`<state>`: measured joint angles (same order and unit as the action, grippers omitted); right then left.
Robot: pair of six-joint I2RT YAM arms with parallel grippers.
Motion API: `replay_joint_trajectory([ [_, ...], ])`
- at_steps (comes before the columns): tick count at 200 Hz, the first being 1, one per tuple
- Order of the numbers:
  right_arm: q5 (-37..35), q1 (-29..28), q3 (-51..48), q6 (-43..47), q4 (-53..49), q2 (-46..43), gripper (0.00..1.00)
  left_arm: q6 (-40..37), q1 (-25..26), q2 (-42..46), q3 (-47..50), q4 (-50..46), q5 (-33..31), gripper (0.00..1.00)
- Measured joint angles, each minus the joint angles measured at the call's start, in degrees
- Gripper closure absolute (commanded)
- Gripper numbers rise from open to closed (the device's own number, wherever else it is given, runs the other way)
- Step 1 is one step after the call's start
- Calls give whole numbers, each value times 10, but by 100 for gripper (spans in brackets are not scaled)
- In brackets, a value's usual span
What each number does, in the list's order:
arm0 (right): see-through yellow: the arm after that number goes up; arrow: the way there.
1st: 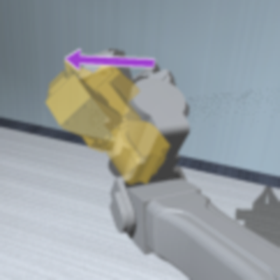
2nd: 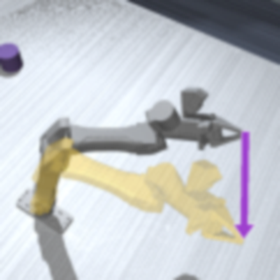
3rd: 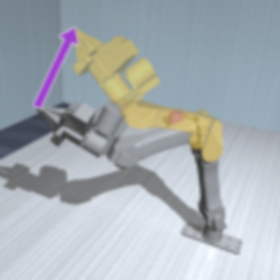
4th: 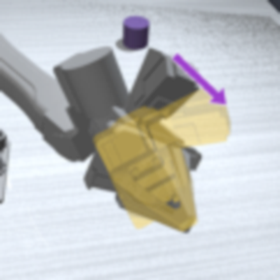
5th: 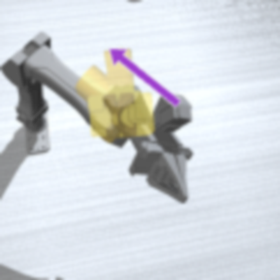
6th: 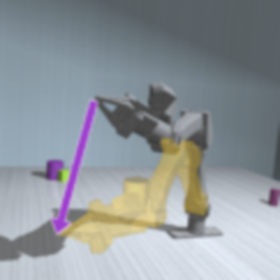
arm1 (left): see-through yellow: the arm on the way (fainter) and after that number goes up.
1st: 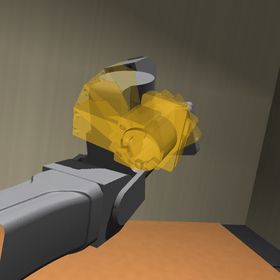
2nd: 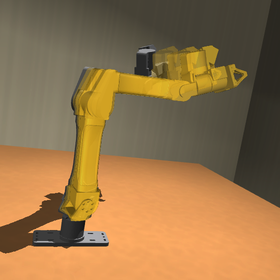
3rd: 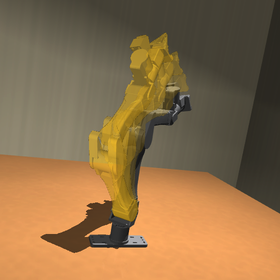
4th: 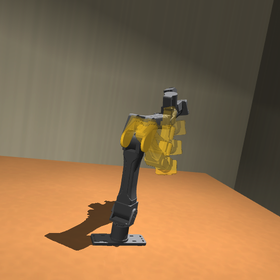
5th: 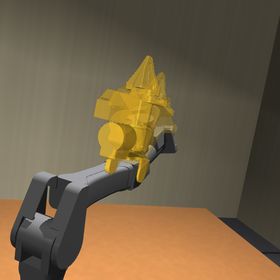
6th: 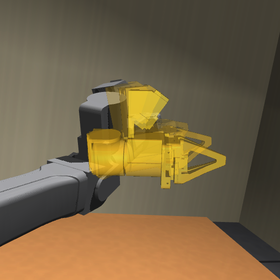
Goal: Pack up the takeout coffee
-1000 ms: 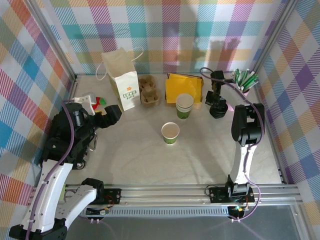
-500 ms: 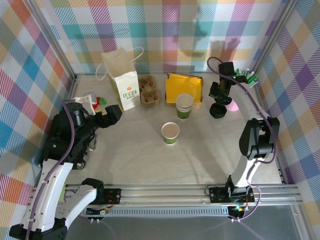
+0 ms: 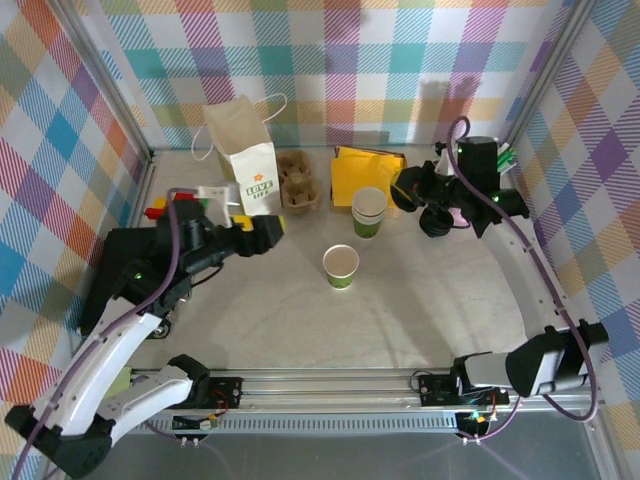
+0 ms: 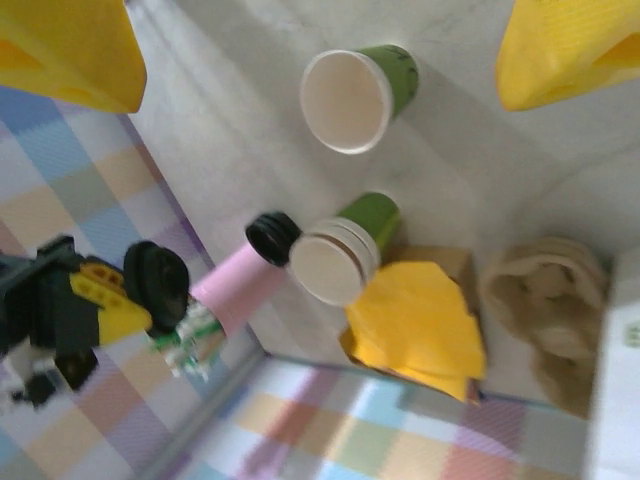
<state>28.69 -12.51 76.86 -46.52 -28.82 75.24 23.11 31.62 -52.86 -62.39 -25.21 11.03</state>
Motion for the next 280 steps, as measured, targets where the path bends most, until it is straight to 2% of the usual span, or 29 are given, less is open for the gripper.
replay_joint_trajectory([
  [26,15,-49,-27,-61,41,-26,91,-4,78,-64,0,49,-16,7],
  [56,16,-98,-47,-111,79,-45,91,-15,129,-120,0,118,-15,2],
  [99,4,-136,-79,-162,118,-57,91,-42,165,-158,0,210,-17,2],
  [155,-10,-160,-98,-195,147,-56,91,-51,180,-207,1,275,-49,14],
  [176,-12,-164,-103,-204,159,-56,91,-50,181,-221,3,289,-62,21],
  [230,-33,-164,-109,-206,166,-55,90,-49,185,-237,4,316,-62,59],
  [280,-51,-164,-113,-205,166,-56,87,-38,185,-245,14,320,-80,78],
])
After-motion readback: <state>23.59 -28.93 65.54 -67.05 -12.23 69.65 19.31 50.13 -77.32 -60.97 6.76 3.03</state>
